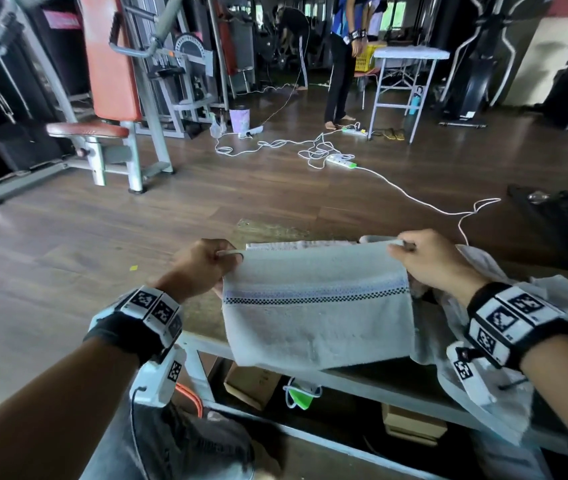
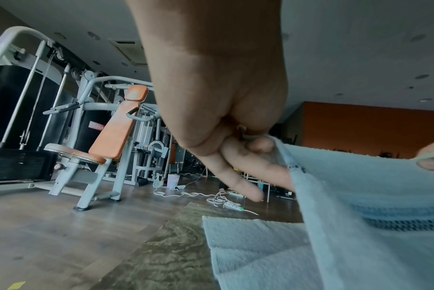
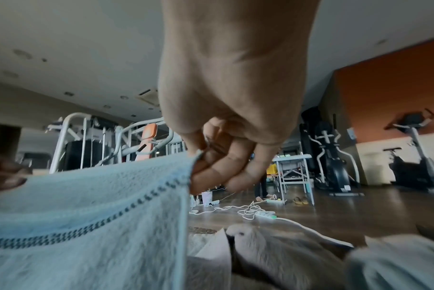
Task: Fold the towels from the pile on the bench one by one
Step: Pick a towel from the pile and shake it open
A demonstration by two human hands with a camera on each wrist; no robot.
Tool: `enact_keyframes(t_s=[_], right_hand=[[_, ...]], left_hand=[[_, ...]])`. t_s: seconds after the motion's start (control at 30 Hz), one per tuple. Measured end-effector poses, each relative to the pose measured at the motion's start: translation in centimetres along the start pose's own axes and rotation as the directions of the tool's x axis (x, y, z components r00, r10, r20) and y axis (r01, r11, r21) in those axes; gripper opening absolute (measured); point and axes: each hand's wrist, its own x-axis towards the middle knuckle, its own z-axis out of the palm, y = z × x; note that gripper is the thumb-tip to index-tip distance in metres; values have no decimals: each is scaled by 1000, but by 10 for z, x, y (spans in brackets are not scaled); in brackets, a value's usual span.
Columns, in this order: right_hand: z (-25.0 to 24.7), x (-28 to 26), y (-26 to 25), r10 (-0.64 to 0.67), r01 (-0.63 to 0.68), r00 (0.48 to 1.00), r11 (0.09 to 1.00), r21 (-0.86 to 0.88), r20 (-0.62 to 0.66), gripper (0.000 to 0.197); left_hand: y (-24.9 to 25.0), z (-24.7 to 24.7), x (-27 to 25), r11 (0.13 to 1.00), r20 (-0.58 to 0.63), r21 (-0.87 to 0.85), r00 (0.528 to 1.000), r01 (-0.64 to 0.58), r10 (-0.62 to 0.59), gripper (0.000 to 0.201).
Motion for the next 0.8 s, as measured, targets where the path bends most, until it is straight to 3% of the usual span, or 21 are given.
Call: enact_keyframes(t_s=[0.13,0.23,0.33,0.4,0.5,0.67,0.8], right_hand=[[19,65,-3,4,-6,1000,961,-276,-7,17],[41,124,6,-22,12,999,939,-343,-26,24],[62,167,12,0,-14,999,919,-393,-37,17],[74,180,13,17,-25,1000,919,-392,-25,15],[103,200,27,28,4,995,941,-338,92,24],[132,209,50,-26,122,958,939,-322,286,34],[135,203,54,-97,176,953,949,-261,288,11]], left_hand=[[-10,12,58,986,-83,167,996,28,-14,18],[-25,23,104,971,-85,224,994,81,-64,20],[-43,34,145,955,-113,268,988,129,-102,19],[-54,44,165,946,-120,280,984,163,-134,20],[-69,63,181,898,-95,398,982,189,-165,21],[-84,82,181,871,-46,484,996,85,-72,16],[-84,82,182,895,7,446,1000,7,-11,7]])
